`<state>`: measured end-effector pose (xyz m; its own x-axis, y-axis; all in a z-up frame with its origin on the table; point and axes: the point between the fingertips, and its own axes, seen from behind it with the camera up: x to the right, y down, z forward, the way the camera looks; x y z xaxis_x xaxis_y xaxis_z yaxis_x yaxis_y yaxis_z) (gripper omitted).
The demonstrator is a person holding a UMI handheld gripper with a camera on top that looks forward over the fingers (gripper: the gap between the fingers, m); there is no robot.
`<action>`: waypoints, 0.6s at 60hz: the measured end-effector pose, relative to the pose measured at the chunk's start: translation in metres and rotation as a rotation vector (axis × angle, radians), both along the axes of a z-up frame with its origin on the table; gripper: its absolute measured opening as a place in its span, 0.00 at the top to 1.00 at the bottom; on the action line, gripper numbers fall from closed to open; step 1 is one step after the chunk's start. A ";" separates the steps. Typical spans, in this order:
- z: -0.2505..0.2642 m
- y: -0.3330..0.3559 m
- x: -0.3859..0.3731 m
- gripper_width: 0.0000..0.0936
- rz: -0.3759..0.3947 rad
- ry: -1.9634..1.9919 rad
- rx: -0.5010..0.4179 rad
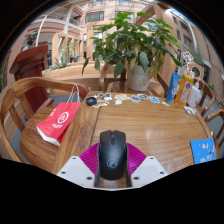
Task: Arrange mouse
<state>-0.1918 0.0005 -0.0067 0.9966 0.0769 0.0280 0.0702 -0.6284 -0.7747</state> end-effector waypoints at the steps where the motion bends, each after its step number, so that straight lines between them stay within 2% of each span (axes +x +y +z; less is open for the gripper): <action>1: 0.003 0.000 0.000 0.62 0.002 0.006 0.008; 7: 0.043 -0.008 -0.001 0.62 0.049 0.053 0.074; 13: 0.114 -0.023 -0.011 0.62 0.064 0.083 0.226; 20: 0.231 -0.040 0.028 0.62 0.128 0.152 0.371; 24: 0.282 -0.049 0.061 0.62 0.114 0.156 0.463; 27: 0.311 -0.052 0.097 0.62 0.109 0.145 0.496; 28: 0.305 -0.071 0.097 0.62 0.086 0.137 0.537; 31: 0.318 -0.056 0.141 0.62 0.065 0.134 0.525; 33: 0.297 -0.075 0.154 0.62 0.036 0.109 0.530; 36: 0.285 -0.058 0.204 0.63 0.012 0.087 0.468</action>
<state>0.0124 -0.0570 0.2786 0.9960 0.0873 -0.0209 -0.0021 -0.2100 -0.9777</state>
